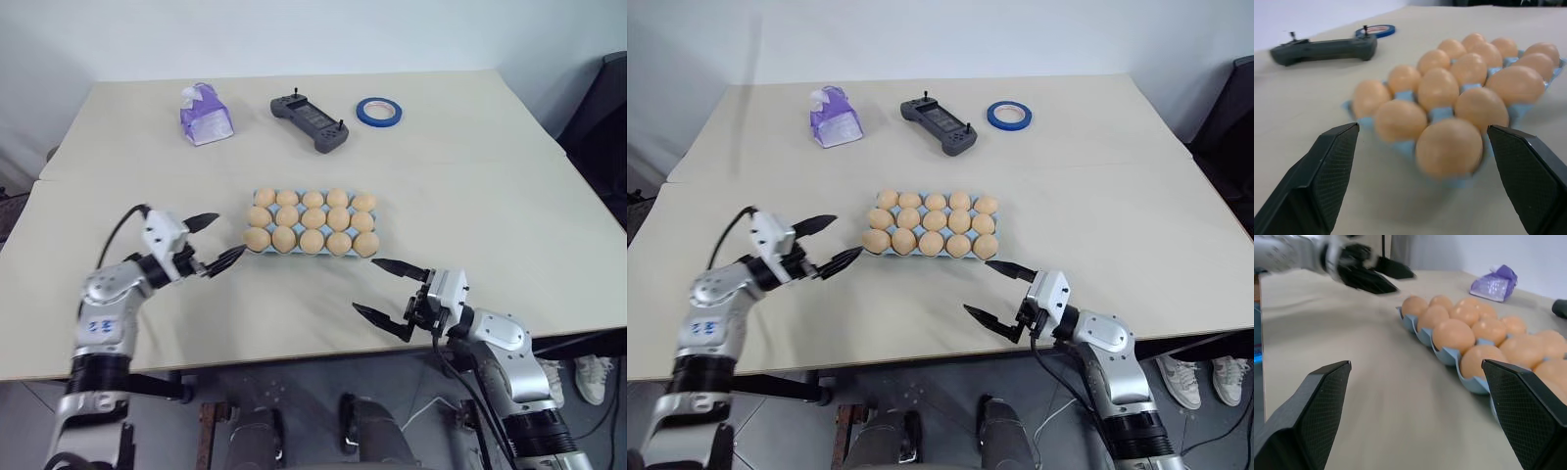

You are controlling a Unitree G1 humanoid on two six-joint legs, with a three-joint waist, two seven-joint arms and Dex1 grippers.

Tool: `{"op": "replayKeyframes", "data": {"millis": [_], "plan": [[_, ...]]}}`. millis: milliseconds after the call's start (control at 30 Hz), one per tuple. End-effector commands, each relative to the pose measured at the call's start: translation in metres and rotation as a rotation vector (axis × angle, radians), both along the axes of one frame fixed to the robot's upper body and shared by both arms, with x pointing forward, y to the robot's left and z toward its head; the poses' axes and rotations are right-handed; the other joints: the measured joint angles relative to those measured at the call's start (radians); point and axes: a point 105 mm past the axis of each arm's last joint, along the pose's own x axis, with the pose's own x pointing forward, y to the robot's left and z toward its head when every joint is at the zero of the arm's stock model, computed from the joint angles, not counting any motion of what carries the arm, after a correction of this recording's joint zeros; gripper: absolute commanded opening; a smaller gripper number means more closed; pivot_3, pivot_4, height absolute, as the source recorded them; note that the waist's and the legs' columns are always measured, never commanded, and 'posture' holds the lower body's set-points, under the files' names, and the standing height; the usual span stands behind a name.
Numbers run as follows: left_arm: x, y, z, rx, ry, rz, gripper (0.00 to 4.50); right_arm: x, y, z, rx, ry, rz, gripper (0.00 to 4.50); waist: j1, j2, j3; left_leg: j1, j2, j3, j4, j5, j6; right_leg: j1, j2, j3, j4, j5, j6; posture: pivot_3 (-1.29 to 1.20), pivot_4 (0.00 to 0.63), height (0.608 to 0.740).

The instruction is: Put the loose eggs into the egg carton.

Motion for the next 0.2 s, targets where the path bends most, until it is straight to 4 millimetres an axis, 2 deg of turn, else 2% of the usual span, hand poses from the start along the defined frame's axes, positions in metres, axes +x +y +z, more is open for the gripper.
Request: {"op": "replayKeyframes", "data": {"millis": [33,200], "plan": [[-0.024,0.020,-0.001,0.071,0.011,0.001,4.47,-0.001,-0.014,0.009,-0.006,-0.031,-0.024,4.50,-0.003,0.000,0.000,0.000,0.000,0.000,0.000,-0.001,-0.002,0.000,-0.001,0.000,0.000,0.000,0.000,0.00,0.150,0.740],[-0.047,0.033,-0.009,0.142,0.018,0.044,4.47,0.008,-0.022,0.011,-0.018,-0.030,-0.046,4.50,-0.006,0.000,0.000,0.000,0.000,-0.001,-0.001,-0.002,-0.004,0.000,-0.003,0.000,-0.002,0.000,-0.001,0.00,0.150,0.740]]}}
